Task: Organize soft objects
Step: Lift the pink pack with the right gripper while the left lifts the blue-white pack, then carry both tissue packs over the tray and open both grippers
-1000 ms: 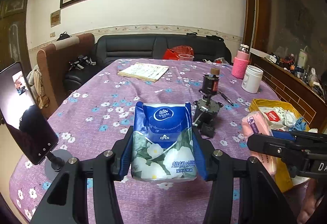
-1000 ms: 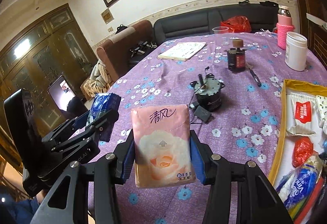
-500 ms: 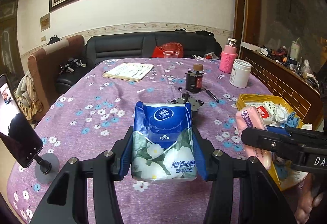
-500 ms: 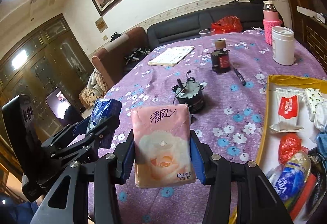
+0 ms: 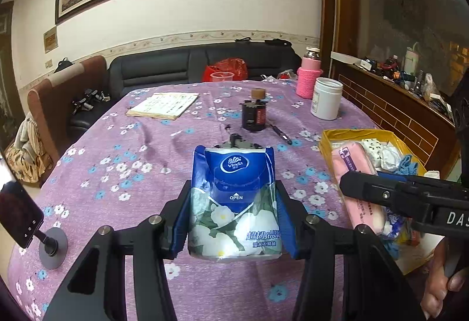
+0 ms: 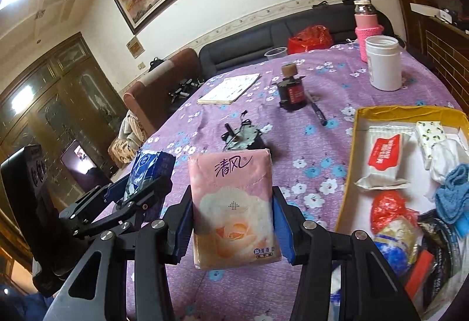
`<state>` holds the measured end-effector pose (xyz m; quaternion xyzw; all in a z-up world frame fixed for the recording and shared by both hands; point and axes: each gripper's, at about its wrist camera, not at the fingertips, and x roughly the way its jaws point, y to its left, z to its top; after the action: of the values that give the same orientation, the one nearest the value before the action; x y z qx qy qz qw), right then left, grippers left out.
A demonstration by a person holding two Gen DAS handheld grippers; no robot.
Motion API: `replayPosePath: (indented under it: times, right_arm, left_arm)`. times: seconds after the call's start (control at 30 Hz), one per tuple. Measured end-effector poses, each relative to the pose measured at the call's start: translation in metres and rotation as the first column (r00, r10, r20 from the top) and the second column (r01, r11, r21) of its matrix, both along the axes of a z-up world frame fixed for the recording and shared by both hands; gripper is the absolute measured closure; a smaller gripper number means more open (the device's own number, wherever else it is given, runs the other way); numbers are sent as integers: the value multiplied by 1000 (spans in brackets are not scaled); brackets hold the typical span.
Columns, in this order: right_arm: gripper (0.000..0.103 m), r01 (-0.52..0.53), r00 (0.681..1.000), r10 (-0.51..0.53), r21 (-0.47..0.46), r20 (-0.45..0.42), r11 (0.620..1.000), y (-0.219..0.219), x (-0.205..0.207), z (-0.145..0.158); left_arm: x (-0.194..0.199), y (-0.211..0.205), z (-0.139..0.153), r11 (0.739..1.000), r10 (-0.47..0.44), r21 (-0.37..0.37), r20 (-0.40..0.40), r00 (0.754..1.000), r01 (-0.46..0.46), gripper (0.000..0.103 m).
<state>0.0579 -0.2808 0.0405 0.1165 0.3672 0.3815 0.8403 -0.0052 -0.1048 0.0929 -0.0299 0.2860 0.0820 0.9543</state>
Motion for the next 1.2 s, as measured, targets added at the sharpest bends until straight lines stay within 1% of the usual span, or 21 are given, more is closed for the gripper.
replayPosePath:
  times: [0.13,0.33,0.43,0.57,0.63,0.73,0.87,0.9,1.1,1.2]
  right_arm:
    - [50,27,1000,-27,7,4,1000,-15,3,2]
    - [50,94,995,-95,20,11,995,-50,7,5]
    - [50,143,989,-144,19,21,989,-71,9,8]
    - [50,240,970,-240,12,24,971,-110,18,9]
    - [50,275,961,-275,9,18,962,-123,22,9]
    - [50,333,943,-332,-38,27,942,-142,33,7]
    - [50,372,928,-372,-108,12,922,-154,53,-2]
    - [50,382,923,-384,-123,6,916,-156,57,-5]
    - [50,396,913,-407,-216,-8,892,-153,78,-25]
    - [50,381,917,-397,-229,-26,896,-148,88,-33]
  left_arm:
    - [6,-16,3,999,-30,12,5,1000,30,52]
    - [18,-48,7,995,-96,20,6,995,96,52]
    - [29,-66,7,987,-158,-25,-15,987,158,52]
    - [42,-91,5,975,-219,-42,-27,975,217,52]
    - [50,-105,2,966,-254,-64,-32,967,251,52]
    - [59,-123,-4,953,-298,-79,-49,953,294,52]
    - [75,-150,-20,935,-351,-98,-93,932,342,52]
    - [80,-156,-25,928,-368,-113,-106,924,356,52]
    - [91,-177,-46,915,-401,-104,-144,905,389,52]
    - [96,-182,-51,904,-425,-112,-147,893,412,52]
